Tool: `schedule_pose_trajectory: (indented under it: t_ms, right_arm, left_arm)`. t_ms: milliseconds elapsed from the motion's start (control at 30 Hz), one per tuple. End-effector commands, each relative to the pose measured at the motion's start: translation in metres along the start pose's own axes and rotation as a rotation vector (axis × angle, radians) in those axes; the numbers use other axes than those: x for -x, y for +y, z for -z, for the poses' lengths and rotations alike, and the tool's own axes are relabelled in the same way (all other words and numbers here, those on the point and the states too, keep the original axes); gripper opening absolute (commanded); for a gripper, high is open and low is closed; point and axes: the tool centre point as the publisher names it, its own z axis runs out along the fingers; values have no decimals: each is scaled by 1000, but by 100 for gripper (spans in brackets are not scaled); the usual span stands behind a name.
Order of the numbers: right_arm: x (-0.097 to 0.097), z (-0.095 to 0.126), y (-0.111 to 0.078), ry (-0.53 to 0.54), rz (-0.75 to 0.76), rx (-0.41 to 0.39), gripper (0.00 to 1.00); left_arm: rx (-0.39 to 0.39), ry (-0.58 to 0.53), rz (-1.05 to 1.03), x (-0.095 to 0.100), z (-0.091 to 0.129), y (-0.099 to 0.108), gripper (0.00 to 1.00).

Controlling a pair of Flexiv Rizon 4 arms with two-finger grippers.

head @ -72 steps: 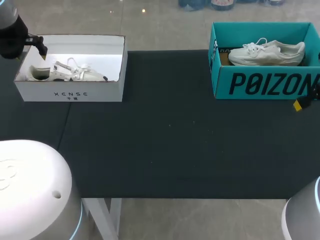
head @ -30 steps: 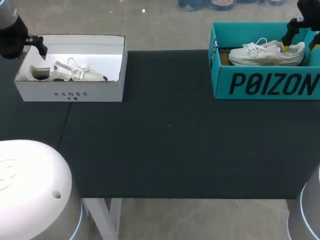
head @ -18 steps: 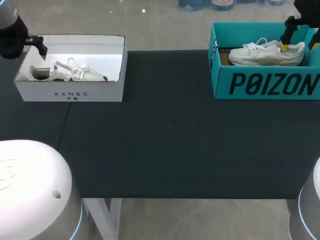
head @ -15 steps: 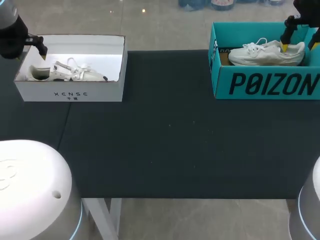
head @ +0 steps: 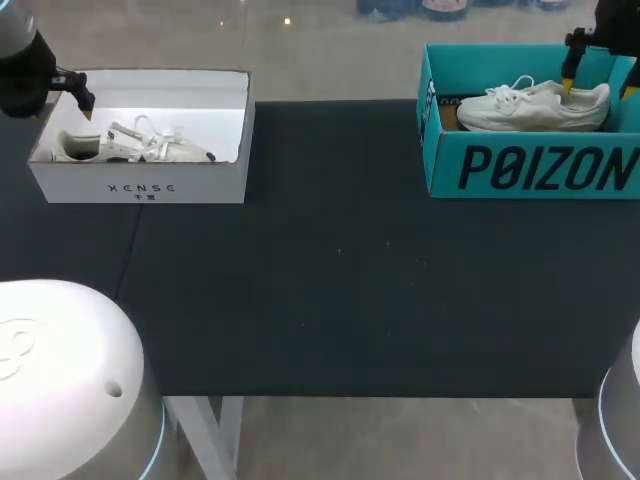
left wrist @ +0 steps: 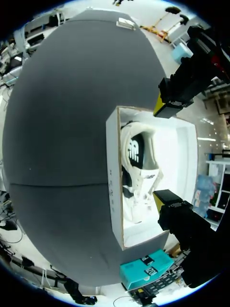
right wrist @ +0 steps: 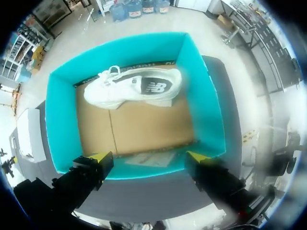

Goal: Take the shoe out of the shoebox, open the shoe tongue, remove and reinsert the insole, then place the shoe into the shoebox

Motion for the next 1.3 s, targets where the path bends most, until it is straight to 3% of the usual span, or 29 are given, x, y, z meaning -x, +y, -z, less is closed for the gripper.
schedule_pose_trajectory:
  t_ms: [33, 300, 500, 833, 1067, 1300]
  right_arm:
    - [0, -21, 46, -15, -44, -148, 100]
    - [15, -34, 58, 7, -89, -39, 100]
    - [29, -39, 63, 12, -99, -12, 100]
    - [31, -48, 68, 15, -55, 59, 100]
    - [33, -55, 80, 14, -51, 65, 100]
    - [32, -68, 104, -17, -42, 70, 100]
  left_arm:
    - [2, 2, -1, 0, 0, -1, 100]
    - [2, 2, -1, 0, 0, -1, 100]
    - [2, 2, -1, 0, 0, -1, 100]
    - [2, 2, -1, 0, 0, -1, 100]
    - [2, 2, -1, 0, 0, -1, 100]
    - [2, 2, -1, 0, 0, -1, 100]
